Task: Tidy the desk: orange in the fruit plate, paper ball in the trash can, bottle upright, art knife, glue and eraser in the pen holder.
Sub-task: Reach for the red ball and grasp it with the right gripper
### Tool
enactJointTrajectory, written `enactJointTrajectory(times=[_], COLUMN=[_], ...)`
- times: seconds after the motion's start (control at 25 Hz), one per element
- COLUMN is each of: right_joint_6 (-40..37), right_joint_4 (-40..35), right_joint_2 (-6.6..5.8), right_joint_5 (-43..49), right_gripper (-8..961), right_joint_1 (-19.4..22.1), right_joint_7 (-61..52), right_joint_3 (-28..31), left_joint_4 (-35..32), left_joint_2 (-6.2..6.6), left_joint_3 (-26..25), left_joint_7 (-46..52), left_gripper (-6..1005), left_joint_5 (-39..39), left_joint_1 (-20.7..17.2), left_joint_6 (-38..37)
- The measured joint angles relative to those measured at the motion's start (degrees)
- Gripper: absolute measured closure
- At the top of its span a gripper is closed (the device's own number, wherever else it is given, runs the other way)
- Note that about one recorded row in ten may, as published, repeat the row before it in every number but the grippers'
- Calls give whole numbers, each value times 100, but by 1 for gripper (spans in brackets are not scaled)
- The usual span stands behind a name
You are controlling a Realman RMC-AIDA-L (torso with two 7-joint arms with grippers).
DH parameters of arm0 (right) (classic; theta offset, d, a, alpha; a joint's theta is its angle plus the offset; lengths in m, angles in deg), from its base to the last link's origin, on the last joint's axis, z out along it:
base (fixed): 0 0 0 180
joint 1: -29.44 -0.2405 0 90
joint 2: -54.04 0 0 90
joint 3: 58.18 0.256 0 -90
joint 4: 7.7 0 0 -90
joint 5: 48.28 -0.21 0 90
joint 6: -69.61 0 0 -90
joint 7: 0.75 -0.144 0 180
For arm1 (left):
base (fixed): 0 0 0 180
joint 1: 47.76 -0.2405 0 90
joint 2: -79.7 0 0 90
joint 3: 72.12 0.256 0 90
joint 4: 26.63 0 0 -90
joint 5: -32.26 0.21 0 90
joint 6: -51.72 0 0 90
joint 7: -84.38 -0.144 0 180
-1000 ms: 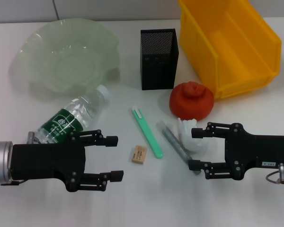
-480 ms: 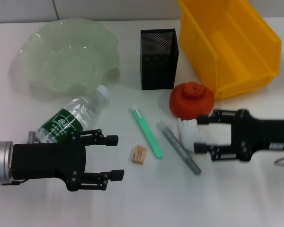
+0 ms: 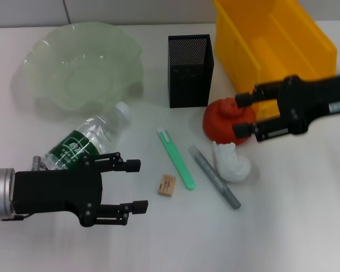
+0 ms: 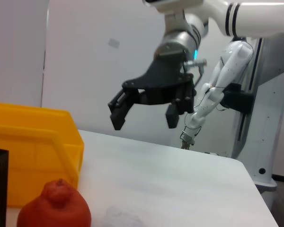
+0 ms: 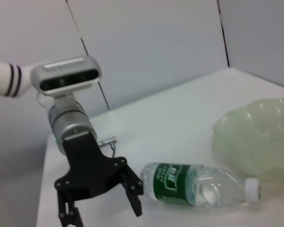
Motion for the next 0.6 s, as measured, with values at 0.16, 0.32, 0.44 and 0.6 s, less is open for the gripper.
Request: enactJointTrajectory(times=[0.16,0.32,0.44,0.6], right_joint_6=[28,207,486,863], right_joint_4=[-454,-542,-548,-528], right_joint_2=[-55,-113,-114,-75], right_joint_5=[364,866,1315,1742], right_gripper=[186,186,186,186], right_joint_1=[-412,-870,-1122,-1335], right_joint_7=[-745,-1209,-1410,-1575], right_joint_3=[-273,-553,-890,-1364], left_joint_4=[5,3,9,39], left_joint_2=[-29,-42,-53,-85], left_joint_3=[-117,-152,-157,-272], left_joint_7=[-37,-76,-102,-101], left_gripper=[219,219,219,219], left_joint_5=[9,7,-9,-12], left_joint_1=[12,14,21,24], left_joint_6=[24,42,76,98])
